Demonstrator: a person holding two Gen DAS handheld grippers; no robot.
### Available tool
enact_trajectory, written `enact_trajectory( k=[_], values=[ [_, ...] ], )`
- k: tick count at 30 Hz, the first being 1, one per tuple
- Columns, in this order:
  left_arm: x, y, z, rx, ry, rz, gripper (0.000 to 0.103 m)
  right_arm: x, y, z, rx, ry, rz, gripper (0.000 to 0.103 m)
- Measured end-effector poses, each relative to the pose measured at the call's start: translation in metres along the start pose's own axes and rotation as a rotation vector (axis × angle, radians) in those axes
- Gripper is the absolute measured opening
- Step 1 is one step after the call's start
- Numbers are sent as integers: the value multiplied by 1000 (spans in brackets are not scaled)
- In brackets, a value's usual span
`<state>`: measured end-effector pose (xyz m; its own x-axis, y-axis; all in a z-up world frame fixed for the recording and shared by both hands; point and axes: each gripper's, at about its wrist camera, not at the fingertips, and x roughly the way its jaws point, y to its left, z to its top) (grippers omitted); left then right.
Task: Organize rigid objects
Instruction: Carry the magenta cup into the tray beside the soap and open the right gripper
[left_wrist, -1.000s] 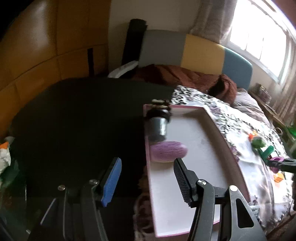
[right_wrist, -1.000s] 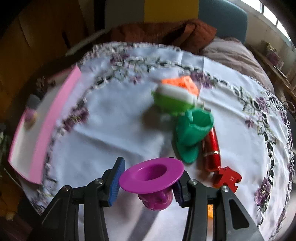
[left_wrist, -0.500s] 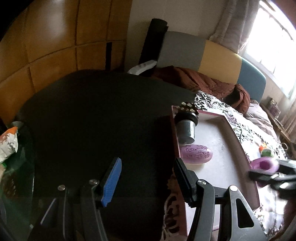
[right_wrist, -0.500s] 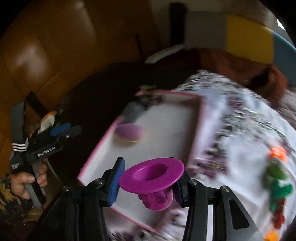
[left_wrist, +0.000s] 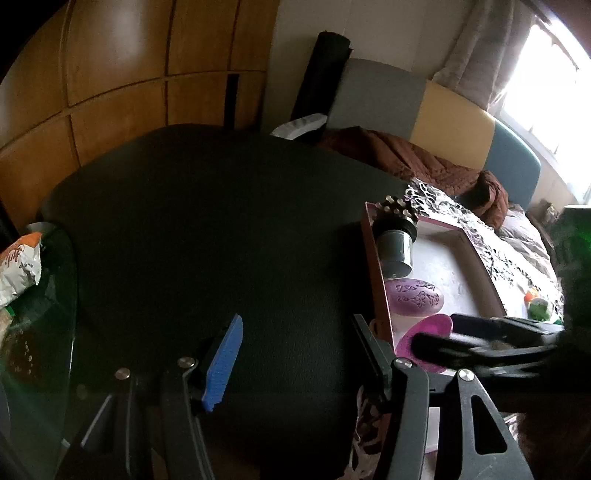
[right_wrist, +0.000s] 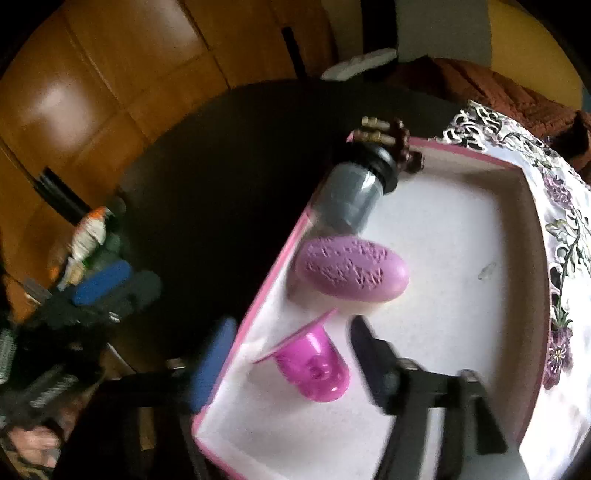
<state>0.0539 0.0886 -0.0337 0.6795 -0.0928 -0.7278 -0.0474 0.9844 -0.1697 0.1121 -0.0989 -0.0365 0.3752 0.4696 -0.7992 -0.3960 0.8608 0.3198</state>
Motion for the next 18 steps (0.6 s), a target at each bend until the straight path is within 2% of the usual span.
enact_trajectory(
  k=[7,11,18],
  values=[
    [-8,-9,4,17,-16,-9,61,-42,-13,-6,-3,-90,-30,77],
    [-13,-20,4,45,-23,-15,61,-59,-17,-7,-27,-127,-114,77],
    [-29,-49,4,126,-54,-40,61,-94,-49,-16,18,-206,-153,77]
  ],
)
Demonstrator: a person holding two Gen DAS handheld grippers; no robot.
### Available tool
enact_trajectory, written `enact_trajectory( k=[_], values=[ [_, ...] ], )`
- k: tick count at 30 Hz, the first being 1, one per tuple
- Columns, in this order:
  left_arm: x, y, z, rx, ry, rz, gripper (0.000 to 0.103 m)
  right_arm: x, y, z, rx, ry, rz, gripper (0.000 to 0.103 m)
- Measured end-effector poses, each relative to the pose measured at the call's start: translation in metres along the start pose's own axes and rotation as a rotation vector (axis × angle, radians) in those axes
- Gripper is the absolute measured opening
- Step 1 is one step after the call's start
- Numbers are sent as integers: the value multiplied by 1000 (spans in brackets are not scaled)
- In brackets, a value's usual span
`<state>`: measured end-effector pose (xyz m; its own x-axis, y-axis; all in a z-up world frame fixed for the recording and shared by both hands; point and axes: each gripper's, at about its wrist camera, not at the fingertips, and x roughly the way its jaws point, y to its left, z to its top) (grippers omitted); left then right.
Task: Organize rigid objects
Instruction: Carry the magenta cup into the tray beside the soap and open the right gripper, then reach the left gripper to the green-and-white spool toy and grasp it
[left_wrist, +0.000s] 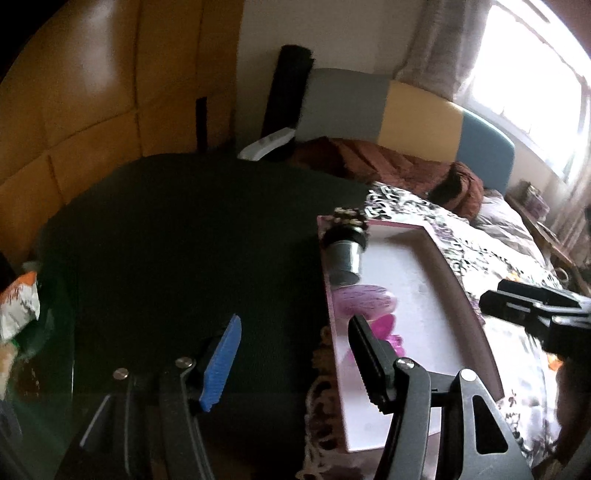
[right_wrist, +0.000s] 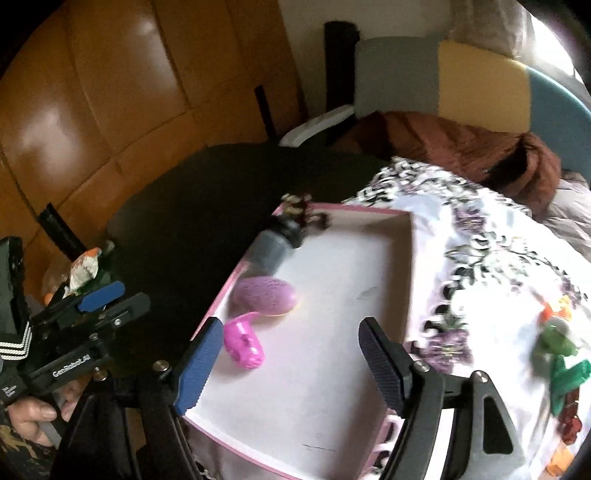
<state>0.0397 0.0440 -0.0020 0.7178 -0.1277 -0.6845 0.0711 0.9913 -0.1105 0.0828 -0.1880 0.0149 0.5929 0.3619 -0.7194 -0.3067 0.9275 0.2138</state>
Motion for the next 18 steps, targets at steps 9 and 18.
enact_trajectory(
  k=[9,18],
  values=[
    [-10,-47,3,122,-11,-55,61,-42,-72,-5,87,-49,-148,77],
    [-11,-96,3,243,-7,-103,61,-90,-161,-17,190,-94,-340,77]
  ],
)
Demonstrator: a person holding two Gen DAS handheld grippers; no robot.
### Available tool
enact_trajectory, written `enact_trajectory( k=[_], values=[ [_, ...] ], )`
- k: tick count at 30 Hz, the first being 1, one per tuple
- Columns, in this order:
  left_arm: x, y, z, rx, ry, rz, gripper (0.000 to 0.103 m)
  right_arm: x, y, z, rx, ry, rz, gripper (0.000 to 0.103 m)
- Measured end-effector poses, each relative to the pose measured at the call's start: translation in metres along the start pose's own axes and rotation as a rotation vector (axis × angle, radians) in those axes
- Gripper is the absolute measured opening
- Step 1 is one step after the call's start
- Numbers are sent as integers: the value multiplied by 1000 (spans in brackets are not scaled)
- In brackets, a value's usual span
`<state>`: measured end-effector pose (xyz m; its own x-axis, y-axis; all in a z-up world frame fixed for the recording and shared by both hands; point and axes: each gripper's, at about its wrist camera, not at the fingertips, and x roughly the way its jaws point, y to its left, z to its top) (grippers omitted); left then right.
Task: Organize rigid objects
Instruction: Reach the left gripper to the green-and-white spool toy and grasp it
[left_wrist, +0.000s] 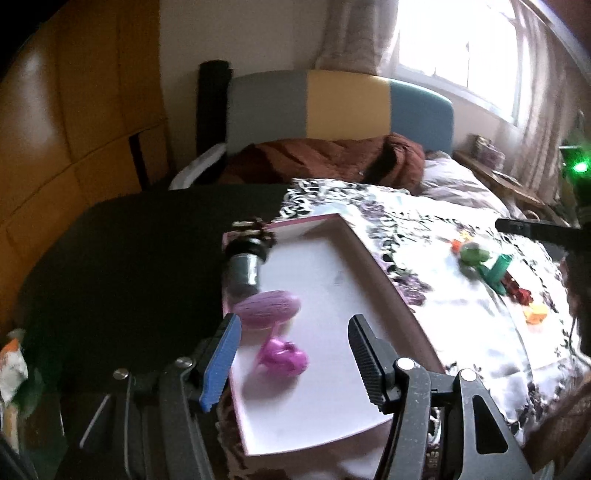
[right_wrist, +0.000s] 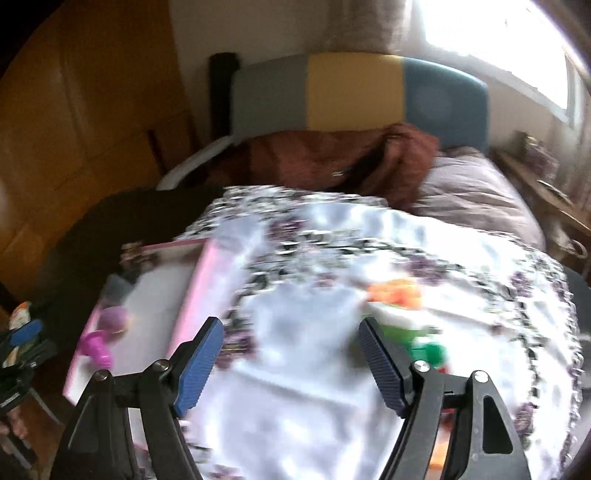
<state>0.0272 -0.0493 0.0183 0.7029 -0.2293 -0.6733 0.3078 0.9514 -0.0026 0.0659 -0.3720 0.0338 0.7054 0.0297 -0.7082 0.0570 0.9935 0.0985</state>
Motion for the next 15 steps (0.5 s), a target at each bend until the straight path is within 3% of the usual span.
enact_trajectory(
  k=[7,10,12,15],
  values=[
    [8,-28,7,48,27,-33,61,-5,-80,-6,141,-45,-158,77],
    [16,-35,10,37,67,-76,61,0,-120,-21,281,-58,-225,77],
    [25,-41,13,13,112,-112,62,6,-138,-27,372,-16,-242,77],
    [33,-54,18,-3,133,-158,65,3,-155,-30,449,-30,-230,77]
  ],
)
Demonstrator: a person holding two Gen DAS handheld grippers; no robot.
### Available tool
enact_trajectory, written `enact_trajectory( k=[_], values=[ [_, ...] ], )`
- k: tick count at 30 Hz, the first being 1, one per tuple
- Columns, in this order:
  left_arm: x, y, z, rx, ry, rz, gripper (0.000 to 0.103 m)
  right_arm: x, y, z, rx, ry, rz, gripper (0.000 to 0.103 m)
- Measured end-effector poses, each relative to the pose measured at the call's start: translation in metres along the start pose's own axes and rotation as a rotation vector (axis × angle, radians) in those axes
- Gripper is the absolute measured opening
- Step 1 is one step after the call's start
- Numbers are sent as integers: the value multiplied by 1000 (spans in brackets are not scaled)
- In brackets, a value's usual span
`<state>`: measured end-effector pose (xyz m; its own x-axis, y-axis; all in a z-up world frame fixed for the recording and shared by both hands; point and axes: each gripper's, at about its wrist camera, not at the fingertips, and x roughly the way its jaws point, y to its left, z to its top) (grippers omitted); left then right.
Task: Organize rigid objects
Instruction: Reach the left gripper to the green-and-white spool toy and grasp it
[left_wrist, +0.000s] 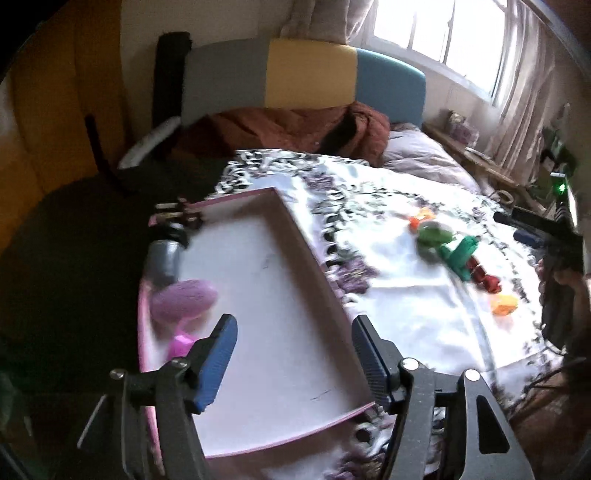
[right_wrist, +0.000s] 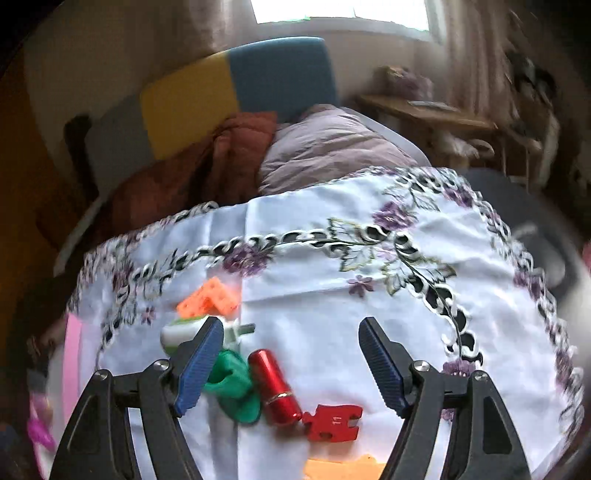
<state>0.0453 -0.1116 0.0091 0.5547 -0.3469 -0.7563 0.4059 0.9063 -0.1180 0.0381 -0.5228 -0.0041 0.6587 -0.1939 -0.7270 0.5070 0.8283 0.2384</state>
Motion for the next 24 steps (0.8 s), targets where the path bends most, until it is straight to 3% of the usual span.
enact_trajectory(
  k=[7,14,24],
  values=[
    [15,-44,19,72,19,-91,75,0,-14,2,74,16,18,77],
    [40,-76,34,103,59,-140,76,2,-25,1,138,37,22,77],
    [98,-101,63,-2,207,-228,81,2,-34,2,197,47,52,77]
  ],
)
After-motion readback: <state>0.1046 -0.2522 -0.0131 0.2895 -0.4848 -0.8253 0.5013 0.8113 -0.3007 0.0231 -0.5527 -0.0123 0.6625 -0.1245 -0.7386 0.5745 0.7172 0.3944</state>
